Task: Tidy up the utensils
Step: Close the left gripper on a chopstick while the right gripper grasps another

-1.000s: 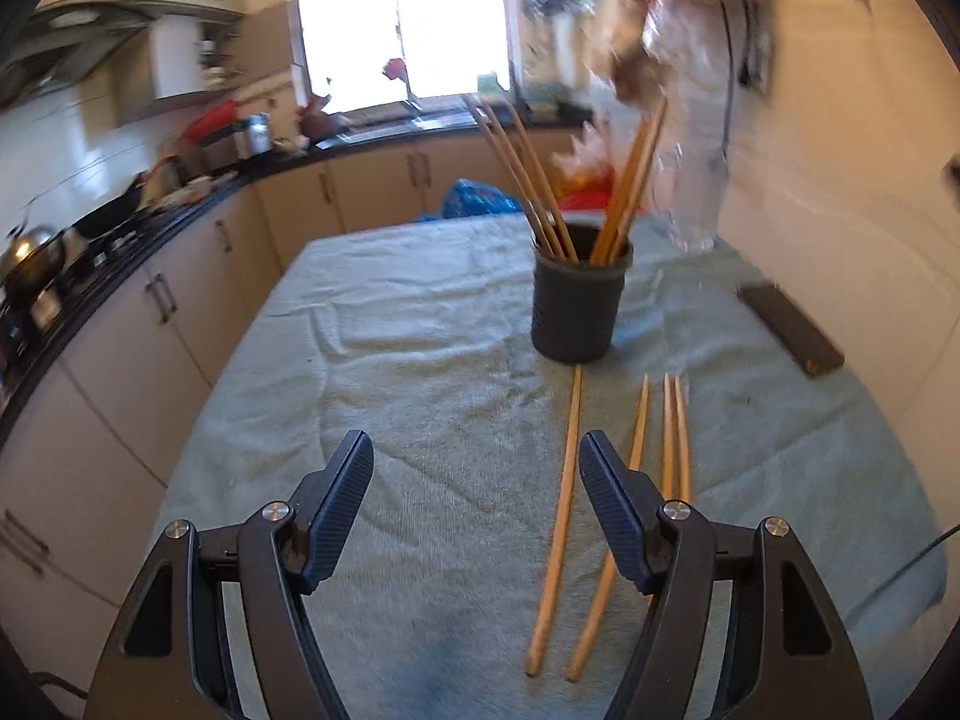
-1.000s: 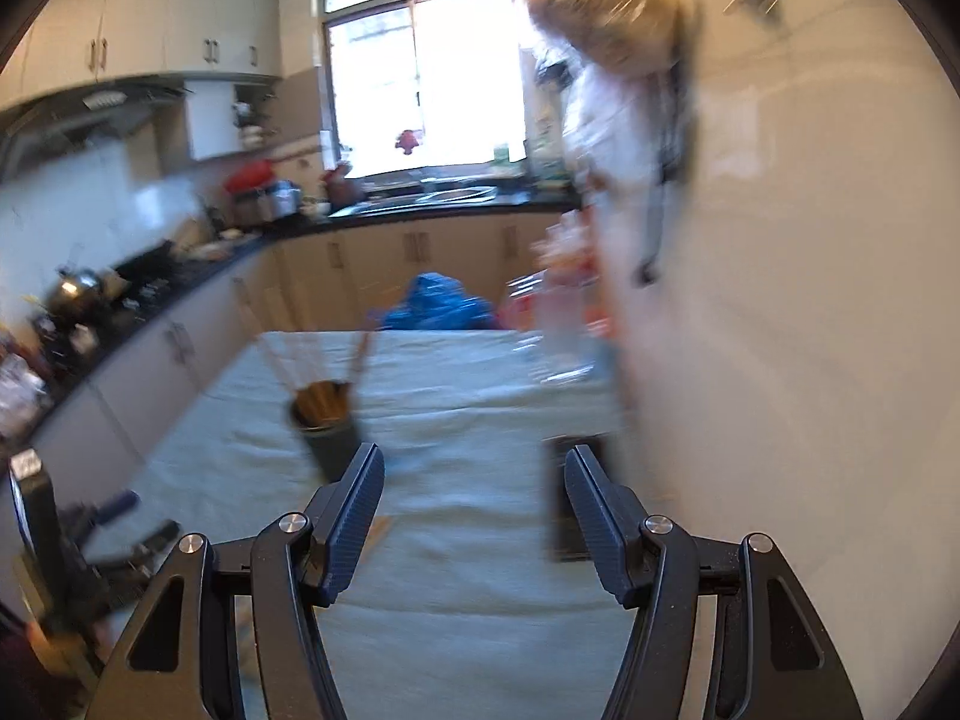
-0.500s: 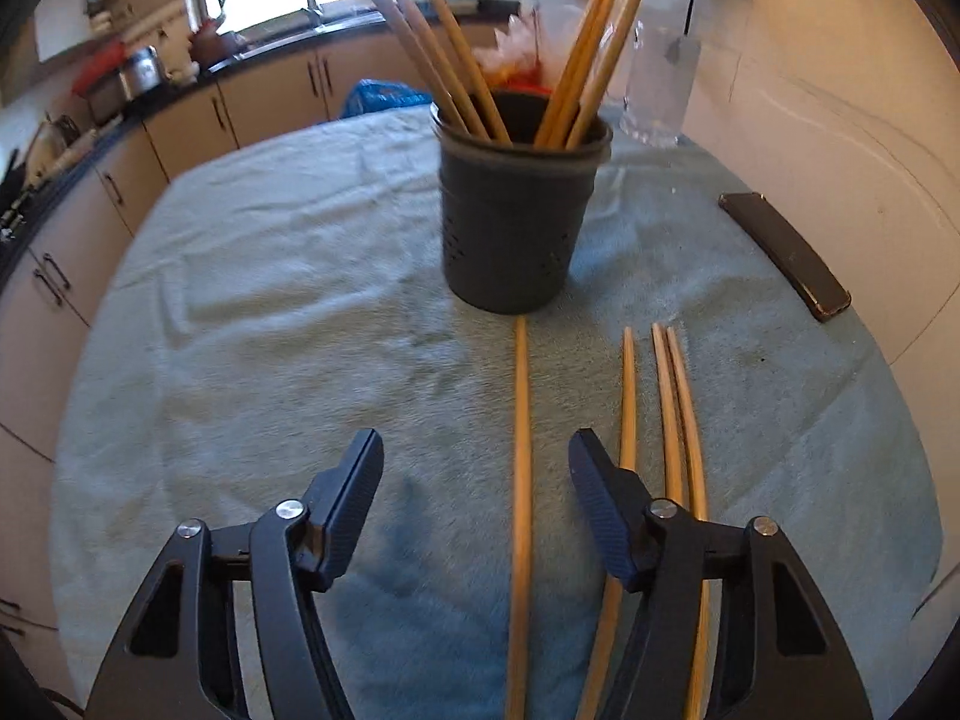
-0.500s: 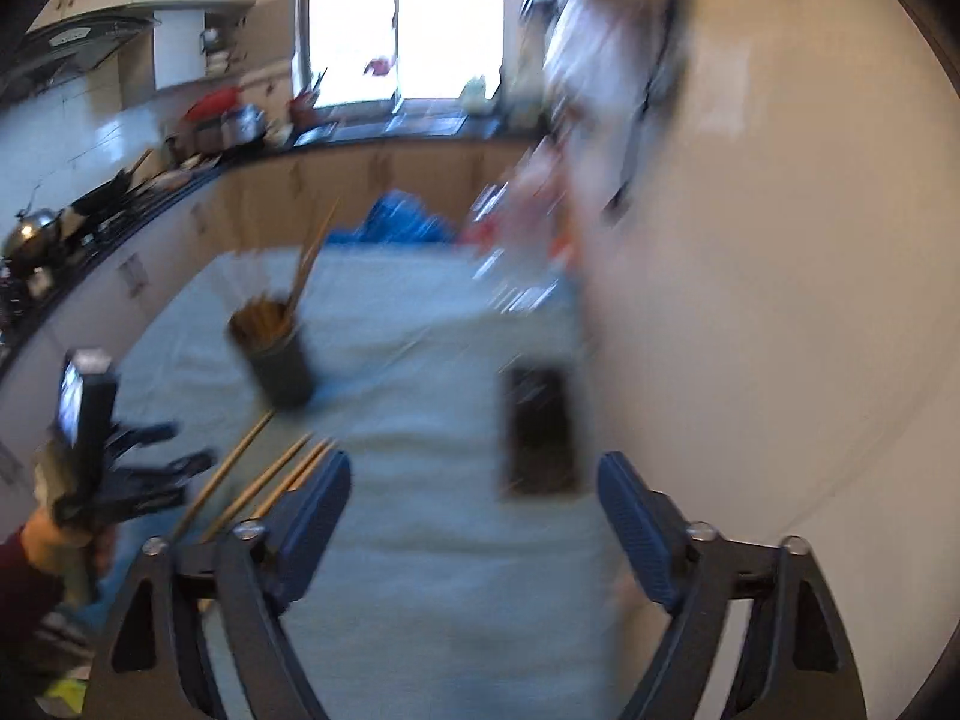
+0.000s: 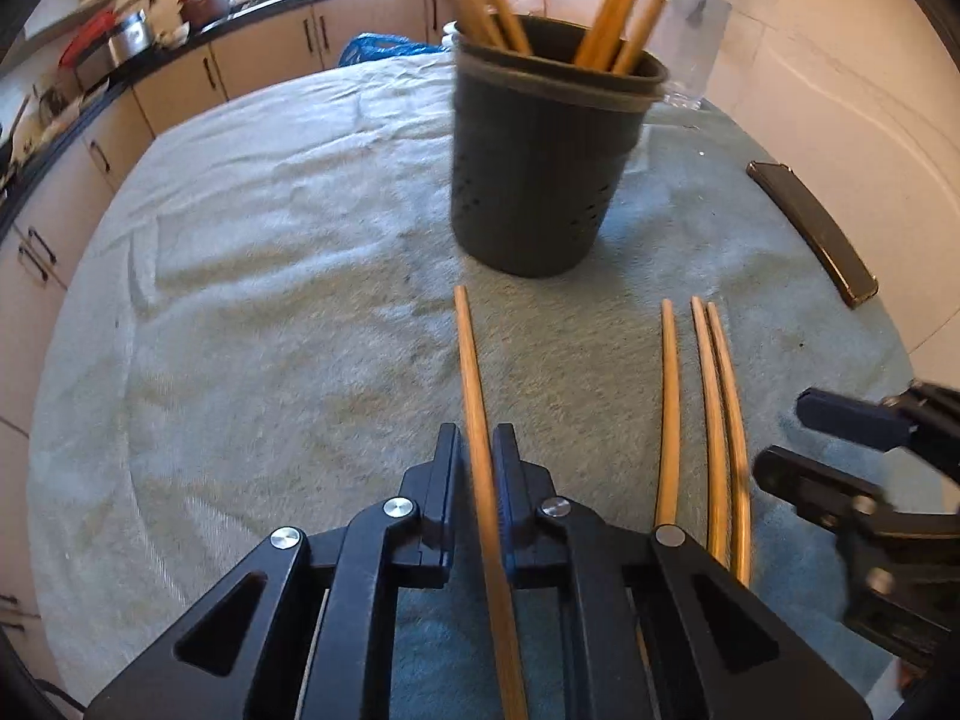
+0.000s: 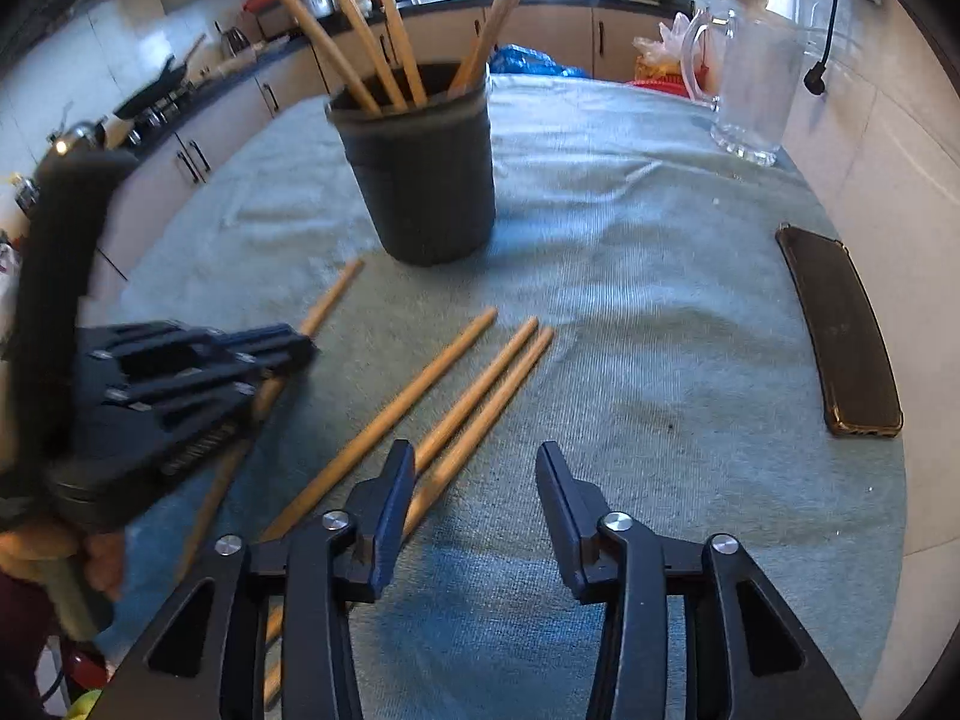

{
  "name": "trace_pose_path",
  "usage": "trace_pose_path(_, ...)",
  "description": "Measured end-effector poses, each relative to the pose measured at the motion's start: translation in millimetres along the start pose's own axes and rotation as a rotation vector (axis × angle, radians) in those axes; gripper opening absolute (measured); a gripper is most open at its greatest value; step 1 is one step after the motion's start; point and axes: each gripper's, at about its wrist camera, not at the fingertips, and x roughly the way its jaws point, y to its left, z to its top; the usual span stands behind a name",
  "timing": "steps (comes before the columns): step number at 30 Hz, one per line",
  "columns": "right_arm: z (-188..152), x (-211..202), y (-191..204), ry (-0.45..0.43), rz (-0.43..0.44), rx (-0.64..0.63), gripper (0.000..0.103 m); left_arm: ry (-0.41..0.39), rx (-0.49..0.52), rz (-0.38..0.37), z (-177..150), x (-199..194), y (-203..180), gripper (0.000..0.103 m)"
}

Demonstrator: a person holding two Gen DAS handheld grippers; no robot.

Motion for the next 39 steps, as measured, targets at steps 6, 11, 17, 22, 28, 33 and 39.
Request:
trace_pose_path(6, -2, 15, 0, 0.017, -0.012, 0.032, 0.040, 0.013, -0.063, -0.045, -7, -4, 14, 0.010)
trace_pose_path(11, 4, 26, 11, 0.040, -0.079, 0.036, 0.026, 0.013, -0.088, -0.057, -5, -4, 16, 0.010)
trace_pose_path(17, 1, 28, 13, 0.043, -0.077, 0.031, 0.015, 0.038, -0.146, -0.095, -16, -9, 29, 0.007)
trace_pose_path(22, -18, 12, -3, 0.090, -0.051, -0.006, 0.014, 0.095, -0.167, -0.152, -29, -17, 36, 0.007)
trace_pose_path(28, -22, 6, -25, 0.102, -0.026, 0.074, 0.020, 0.138, -0.199, -0.200, -19, -14, 42, 0.025)
trace_pose_path(33, -8, 15, -30, 0.110, -0.039, 0.083, 0.020, 0.147, -0.168, -0.163, -4, -6, 35, 0.025)
trace_pose_path(39, 14, 26, -29, 0.104, -0.081, 0.069, 0.020, 0.141, -0.162, -0.131, 3, -3, 31, 0.024)
